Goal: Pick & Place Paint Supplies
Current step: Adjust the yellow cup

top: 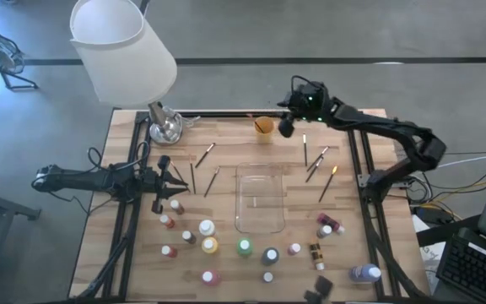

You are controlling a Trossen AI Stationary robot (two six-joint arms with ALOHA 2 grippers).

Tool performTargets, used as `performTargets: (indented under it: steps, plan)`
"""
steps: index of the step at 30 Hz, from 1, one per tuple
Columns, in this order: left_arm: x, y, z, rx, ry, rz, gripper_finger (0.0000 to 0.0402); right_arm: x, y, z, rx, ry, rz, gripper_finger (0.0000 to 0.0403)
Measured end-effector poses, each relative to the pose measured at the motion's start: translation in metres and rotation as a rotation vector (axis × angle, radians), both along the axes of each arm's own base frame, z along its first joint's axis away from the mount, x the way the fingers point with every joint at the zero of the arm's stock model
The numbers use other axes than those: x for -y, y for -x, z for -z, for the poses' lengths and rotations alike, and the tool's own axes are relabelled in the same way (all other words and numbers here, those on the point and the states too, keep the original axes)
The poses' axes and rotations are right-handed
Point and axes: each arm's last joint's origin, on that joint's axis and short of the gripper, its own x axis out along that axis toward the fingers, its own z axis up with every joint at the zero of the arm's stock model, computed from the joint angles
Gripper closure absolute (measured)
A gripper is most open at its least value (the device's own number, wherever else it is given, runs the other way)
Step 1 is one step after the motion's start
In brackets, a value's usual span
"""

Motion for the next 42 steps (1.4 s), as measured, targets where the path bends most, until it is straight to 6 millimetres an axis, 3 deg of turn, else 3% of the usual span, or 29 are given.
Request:
performTargets:
  steps: [7,13,20,30,42]
  plan:
    - [0.000,0.000,0.000,0.000,0.000,0.000,0.0328,-0.011,0.021,0.027,-0.103,-0.083,0.032,0.0277]
    - [0.000,0.000,0.000,0.000,0.000,0.000,0.0328,-0.009,0.019,0.064,-0.106,-0.112,0.047,0.0317]
    - [0.000,0.000,0.000,0.000,0.000,0.000,0.0328,0.000,0.007,0.092,-0.108,-0.157,0.036,0.0359]
    - [0.000,0.000,0.000,0.000,0.000,0.000,0.0328,0.015,-0.013,0.108,-0.116,-0.205,-0.002,0.0351]
    - [0.000,0.000,0.000,0.000,0.000,0.000,0.0328,0.016,-0.020,0.098,-0.068,-0.205,-0.054,0.0340]
